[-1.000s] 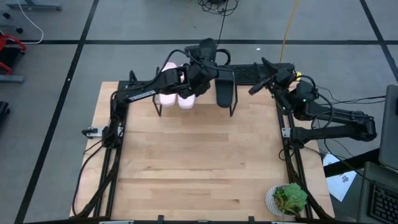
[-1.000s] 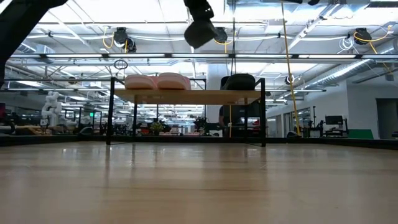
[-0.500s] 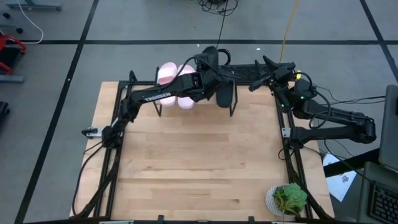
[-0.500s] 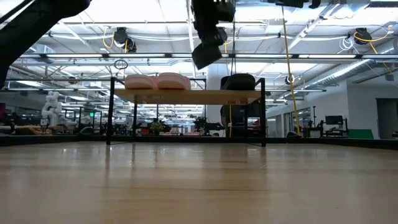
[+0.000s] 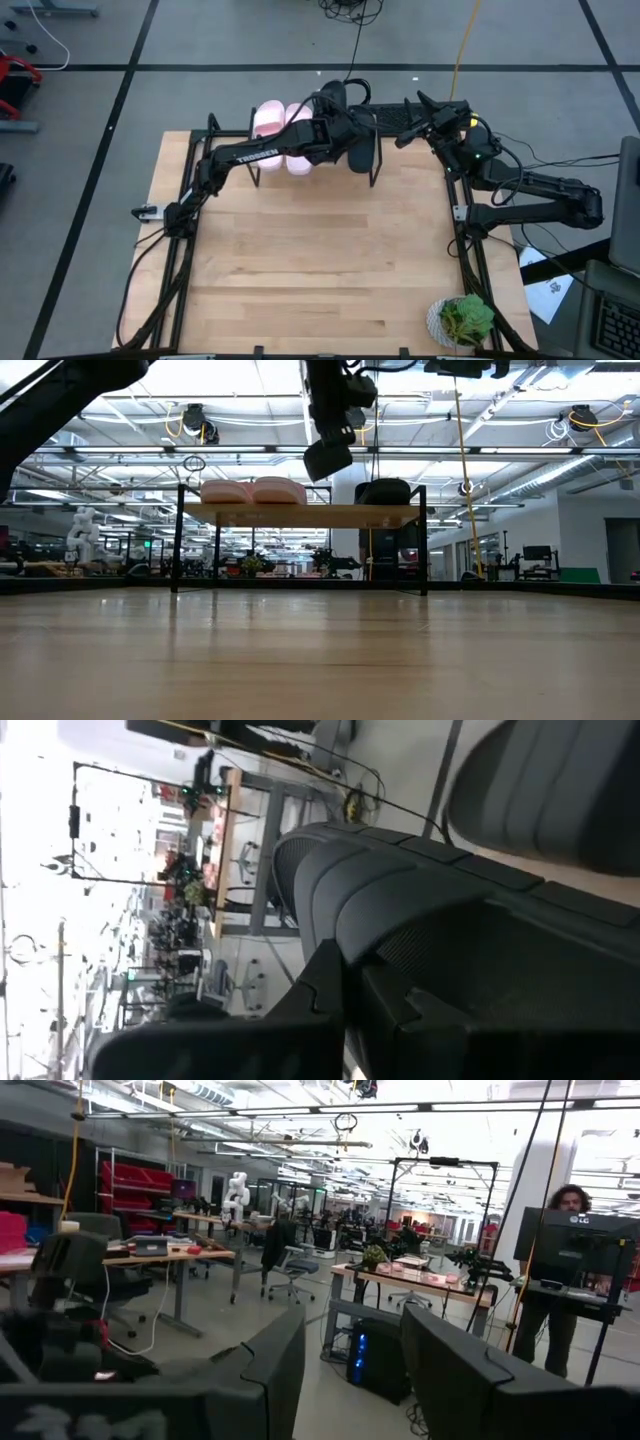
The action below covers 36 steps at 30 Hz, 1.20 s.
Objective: Pick and place slides into the shelf
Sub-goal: Put the black slide on the shelf
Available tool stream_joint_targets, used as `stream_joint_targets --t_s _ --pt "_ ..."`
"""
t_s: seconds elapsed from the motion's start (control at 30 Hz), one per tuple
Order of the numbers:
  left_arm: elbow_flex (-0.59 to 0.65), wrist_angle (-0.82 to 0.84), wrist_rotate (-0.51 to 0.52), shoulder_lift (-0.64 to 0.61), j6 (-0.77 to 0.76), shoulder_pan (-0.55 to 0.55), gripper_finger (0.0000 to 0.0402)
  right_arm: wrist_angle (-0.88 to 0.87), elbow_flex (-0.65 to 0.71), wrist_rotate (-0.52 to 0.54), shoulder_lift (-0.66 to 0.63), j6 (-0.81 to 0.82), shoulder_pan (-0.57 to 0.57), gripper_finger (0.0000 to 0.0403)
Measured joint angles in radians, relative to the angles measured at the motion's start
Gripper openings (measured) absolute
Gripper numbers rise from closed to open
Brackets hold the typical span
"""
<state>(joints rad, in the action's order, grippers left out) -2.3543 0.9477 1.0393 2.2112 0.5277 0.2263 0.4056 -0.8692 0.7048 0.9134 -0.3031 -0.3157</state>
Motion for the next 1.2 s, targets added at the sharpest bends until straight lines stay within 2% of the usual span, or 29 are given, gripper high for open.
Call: stream_joint_targets --t_s 0.2,0.53,0.7,1.0,1.2 --pt "0.000 0.028 -0.090 0.000 -0.084 0.012 0.0000 0.001 0.000 0.000 0.000 -0.001 0.000 0.0155" --pt "0.021 0.047 -0.096 0.006 -0.097 0.037 0.0000 0.001 0.000 0.000 0.000 -0.009 0.000 0.0155" --pt "0.048 0.044 -0.163 0.007 -0.136 0.034 0.0000 0.001 0.000 0.000 0.000 -0.035 0.000 0.0155" --pt "0.073 0.044 -0.153 0.008 -0.146 0.040 0.0000 0.001 0.000 0.000 0.000 -0.035 0.000 0.0155" --pt "0.073 0.043 -0.192 0.008 -0.172 0.041 0.0000 0.001 0.000 0.000 0.000 -0.035 0.000 0.0155"
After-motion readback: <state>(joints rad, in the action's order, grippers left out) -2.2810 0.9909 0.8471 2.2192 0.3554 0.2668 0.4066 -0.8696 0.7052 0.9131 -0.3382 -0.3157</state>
